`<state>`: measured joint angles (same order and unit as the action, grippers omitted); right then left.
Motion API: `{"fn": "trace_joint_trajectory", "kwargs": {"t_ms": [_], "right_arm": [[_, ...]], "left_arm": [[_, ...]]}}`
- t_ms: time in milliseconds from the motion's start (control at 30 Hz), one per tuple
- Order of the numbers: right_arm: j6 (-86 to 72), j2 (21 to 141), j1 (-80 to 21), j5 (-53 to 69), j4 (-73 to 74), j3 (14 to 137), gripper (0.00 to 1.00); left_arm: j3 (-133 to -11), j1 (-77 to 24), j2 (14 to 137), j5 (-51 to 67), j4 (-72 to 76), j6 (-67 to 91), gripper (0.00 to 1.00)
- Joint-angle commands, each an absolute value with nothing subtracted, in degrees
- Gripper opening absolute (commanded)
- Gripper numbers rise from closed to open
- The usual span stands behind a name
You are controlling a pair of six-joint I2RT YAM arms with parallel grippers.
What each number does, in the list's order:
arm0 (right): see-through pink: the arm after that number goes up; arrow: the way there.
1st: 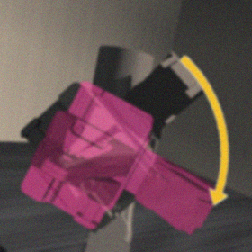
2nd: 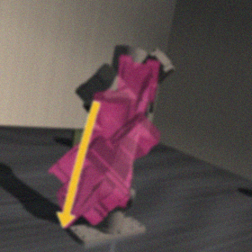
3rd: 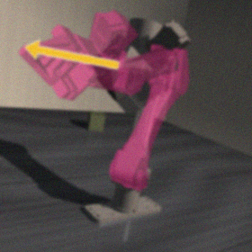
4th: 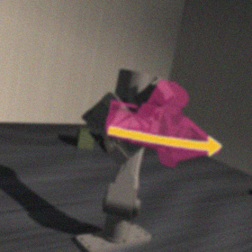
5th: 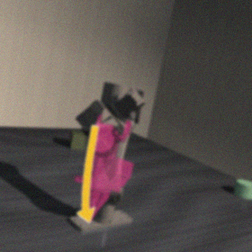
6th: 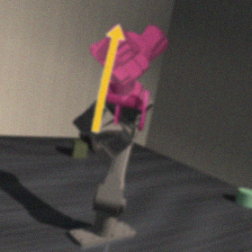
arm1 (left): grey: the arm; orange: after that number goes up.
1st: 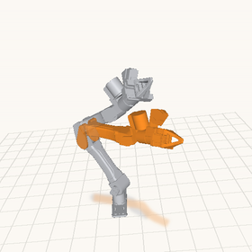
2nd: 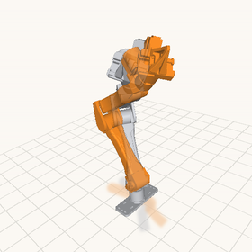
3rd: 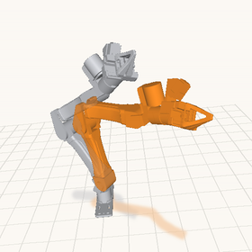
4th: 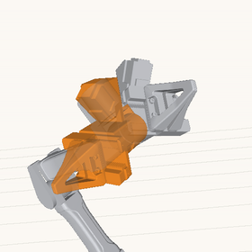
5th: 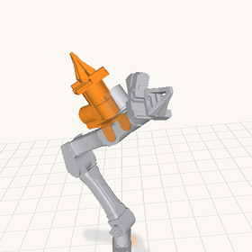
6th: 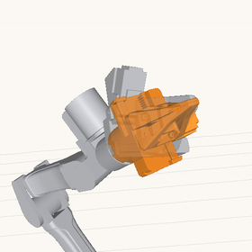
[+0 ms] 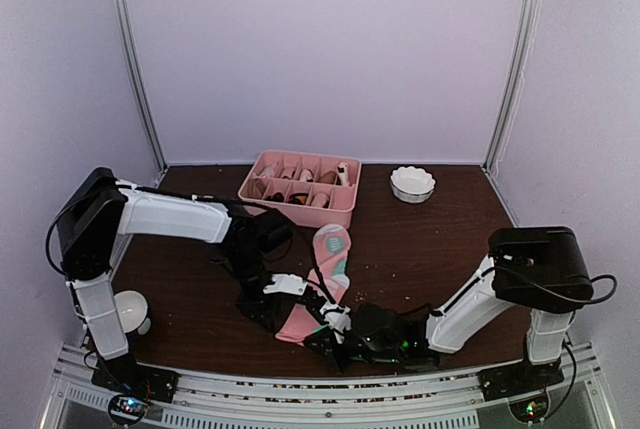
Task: Roll the socks
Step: Roll the sock at the center of the board.
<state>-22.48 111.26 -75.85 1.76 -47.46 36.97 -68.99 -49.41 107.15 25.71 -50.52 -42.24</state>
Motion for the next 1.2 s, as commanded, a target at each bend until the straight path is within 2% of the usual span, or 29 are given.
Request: {"fn": "trace_joint_trajectory", "kwargs": {"t_ms": [0, 233, 267, 300, 667, 900, 1167], "right_arm": [[-26.2, 111.3, -75.6, 3.5, -45.1, 35.2, 0.00], [-28.9, 111.9, -75.1, 2.8, -46.7, 33.6, 0.00], [-29.4, 112.1, -75.0, 2.9, -47.4, 33.2, 0.00], [-29.8, 112.3, -74.8, 3.1, -47.9, 32.8, 0.00], [-32.7, 112.6, -73.0, 3.6, -50.7, 31.0, 0.00], [-34.1, 112.7, -72.5, 4.1, -52.7, 29.9, 0.00], [-34.9, 112.9, -72.4, 5.5, -53.3, 30.1, 0.00]], "left_arm": [[-68.8, -49.4, 103.7, 28.3, -45.4, -43.2, 0.45], [-63.2, -50.0, 100.2, 34.8, -40.8, -46.0, 0.46], [-62.1, -50.2, 99.4, 34.7, -39.0, -45.6, 0.54], [-61.3, -50.4, 98.9, 34.6, -37.6, -45.3, 0.55], [-59.4, -53.0, 99.5, 37.3, -35.3, -47.3, 0.57], [-60.1, -53.3, 102.2, 30.9, -28.9, -40.8, 0.46], [-61.2, -53.3, 104.9, 31.4, -29.1, -39.0, 0.36]]}}
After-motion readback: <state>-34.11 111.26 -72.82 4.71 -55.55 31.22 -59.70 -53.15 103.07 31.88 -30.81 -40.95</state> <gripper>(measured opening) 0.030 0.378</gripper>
